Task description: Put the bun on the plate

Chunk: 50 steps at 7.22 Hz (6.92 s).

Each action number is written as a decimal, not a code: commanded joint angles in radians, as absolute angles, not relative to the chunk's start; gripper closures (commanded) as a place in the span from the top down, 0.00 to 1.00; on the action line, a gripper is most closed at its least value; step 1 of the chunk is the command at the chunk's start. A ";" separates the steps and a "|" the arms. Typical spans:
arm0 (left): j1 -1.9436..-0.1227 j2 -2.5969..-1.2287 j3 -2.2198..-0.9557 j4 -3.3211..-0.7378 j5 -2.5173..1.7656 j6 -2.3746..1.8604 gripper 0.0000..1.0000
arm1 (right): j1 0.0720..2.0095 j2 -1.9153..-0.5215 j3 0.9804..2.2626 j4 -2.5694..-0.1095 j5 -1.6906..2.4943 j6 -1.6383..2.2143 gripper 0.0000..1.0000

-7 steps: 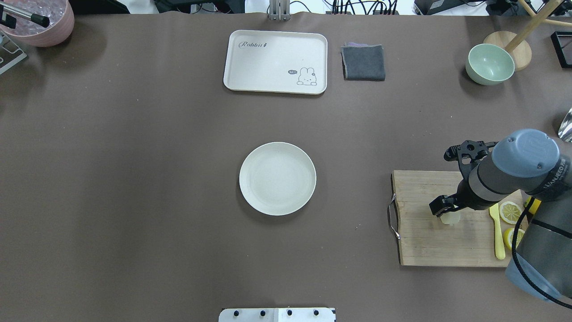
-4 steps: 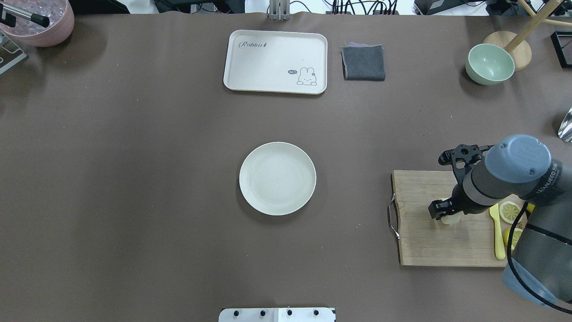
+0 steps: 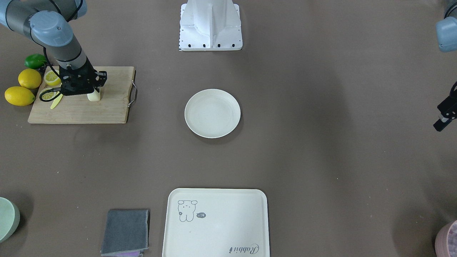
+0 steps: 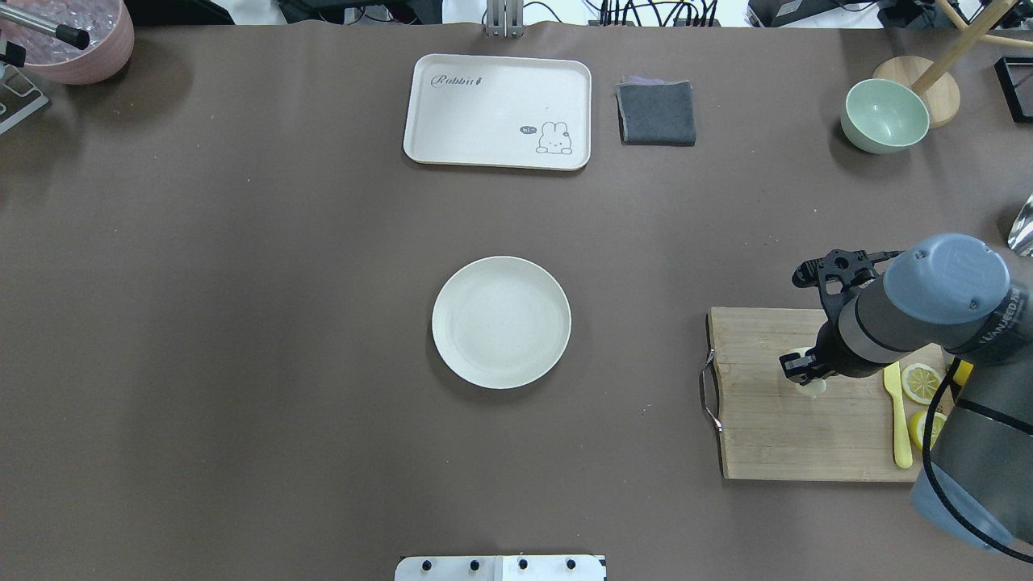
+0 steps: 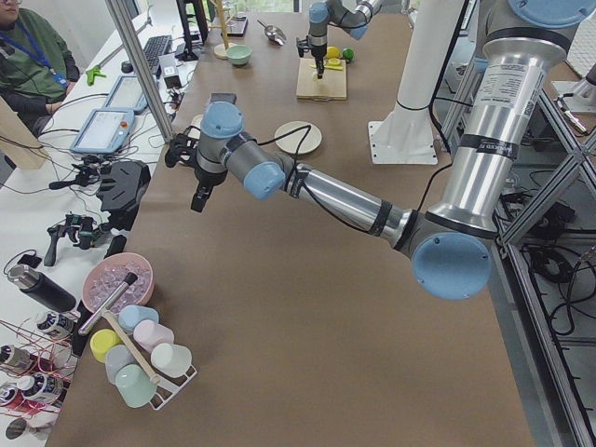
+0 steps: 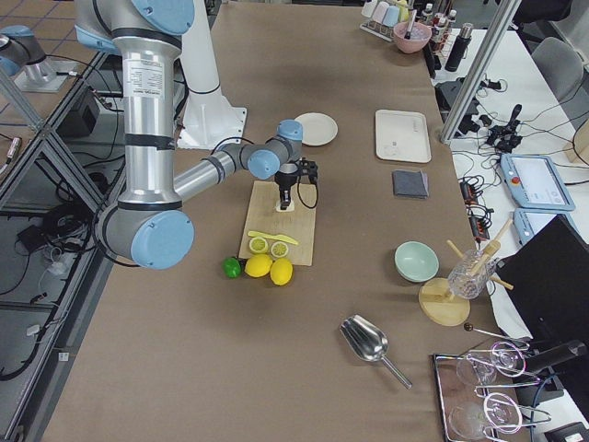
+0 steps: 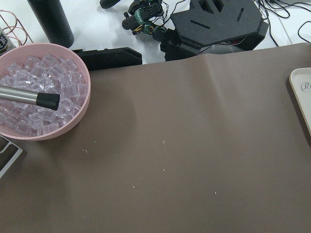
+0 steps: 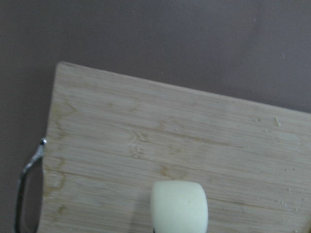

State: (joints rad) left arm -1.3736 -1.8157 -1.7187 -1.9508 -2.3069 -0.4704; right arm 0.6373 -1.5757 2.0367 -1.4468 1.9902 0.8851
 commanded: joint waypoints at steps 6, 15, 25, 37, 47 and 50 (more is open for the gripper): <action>-1.289 -1.822 -1.726 -1.962 -2.318 -0.488 0.98 | 0.593 -1.085 1.941 -1.447 1.964 0.899 0.00; -1.287 -1.807 -1.746 -1.965 -2.316 -0.574 0.98 | 0.383 -0.927 1.643 -1.256 1.741 0.896 0.31; -1.298 -1.828 -1.705 -1.990 -2.307 -0.557 0.98 | 0.626 -0.908 1.643 -1.284 1.907 0.899 1.00; -1.680 -1.927 -1.389 -1.599 -2.382 -0.255 0.98 | 1.425 -1.264 1.582 -1.482 2.296 0.161 1.00; -1.643 -1.884 -1.358 -1.618 -2.384 -0.261 0.98 | 1.457 -1.335 1.585 -1.480 2.330 0.137 1.00; -1.643 -1.884 -1.356 -1.618 -2.385 -0.264 0.98 | 1.459 -1.344 1.586 -1.479 2.332 0.137 1.00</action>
